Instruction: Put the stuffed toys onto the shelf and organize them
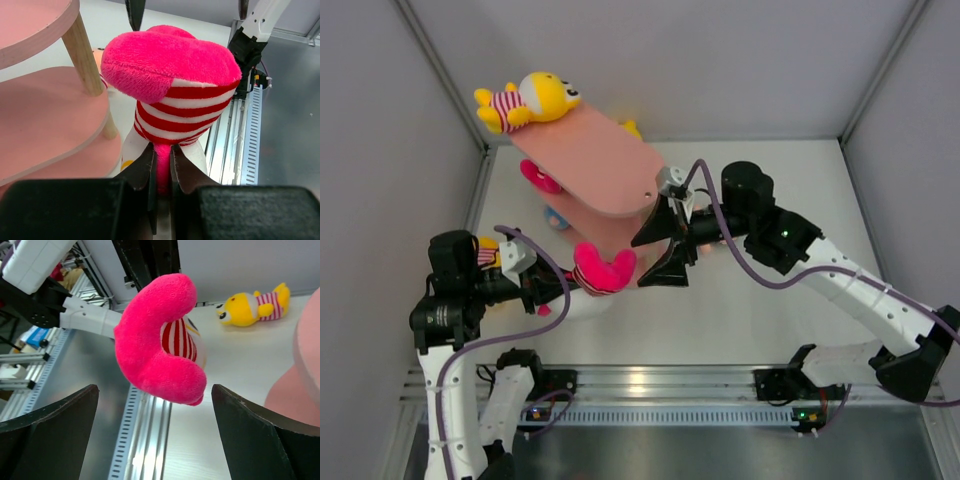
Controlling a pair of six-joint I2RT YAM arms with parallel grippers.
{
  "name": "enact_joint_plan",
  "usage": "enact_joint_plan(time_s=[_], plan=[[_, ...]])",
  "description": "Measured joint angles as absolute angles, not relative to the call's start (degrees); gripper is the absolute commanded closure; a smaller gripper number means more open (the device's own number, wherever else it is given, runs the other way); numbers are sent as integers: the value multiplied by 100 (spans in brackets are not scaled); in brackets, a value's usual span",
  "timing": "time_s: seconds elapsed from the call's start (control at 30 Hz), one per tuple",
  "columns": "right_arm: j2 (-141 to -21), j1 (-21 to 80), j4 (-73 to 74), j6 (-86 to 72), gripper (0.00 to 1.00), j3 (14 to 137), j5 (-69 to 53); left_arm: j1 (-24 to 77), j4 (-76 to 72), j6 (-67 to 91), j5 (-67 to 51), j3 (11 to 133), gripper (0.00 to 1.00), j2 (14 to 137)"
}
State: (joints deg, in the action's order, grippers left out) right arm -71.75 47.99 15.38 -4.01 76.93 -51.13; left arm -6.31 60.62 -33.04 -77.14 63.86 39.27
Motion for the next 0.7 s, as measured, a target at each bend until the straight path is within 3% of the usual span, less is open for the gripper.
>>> enact_joint_plan(time_s=[0.33,0.43,0.47,0.53,0.57,0.6,0.63,0.67,0.7], plan=[[-7424,4875,1197,-1426,18,7572,-5207,-631,6062,-3310,-7837,6390,100,3922],[-7588,5024,1131,-1553,41,7575,-5109,-631,6062,-3299,-7863,6392,100,3913],[-7631,5070,1129,-1597,58,7575,-5103,-631,6064,-3299,-7861,6394,100,3911],[-7673,5144,1107,-1658,77,7575,-5107,-631,6064,-3299,-7824,6396,100,3909],[-7677,5164,1105,-1671,94,7577,-5109,-631,6064,-3297,-7804,6396,100,3909],[-7677,5168,1103,-1695,100,7581,-5109,-631,6064,-3295,-7773,6396,100,3909],[-7677,5175,1092,-1684,100,7585,-5100,-631,6066,-3293,-7721,6401,97,3909],[-7677,5175,1094,-1671,100,7585,-5081,-626,6069,-3284,-7671,6414,71,3909],[-7677,5175,1114,-1651,100,7588,-5035,-622,6071,-3271,-7555,6442,58,3909]])
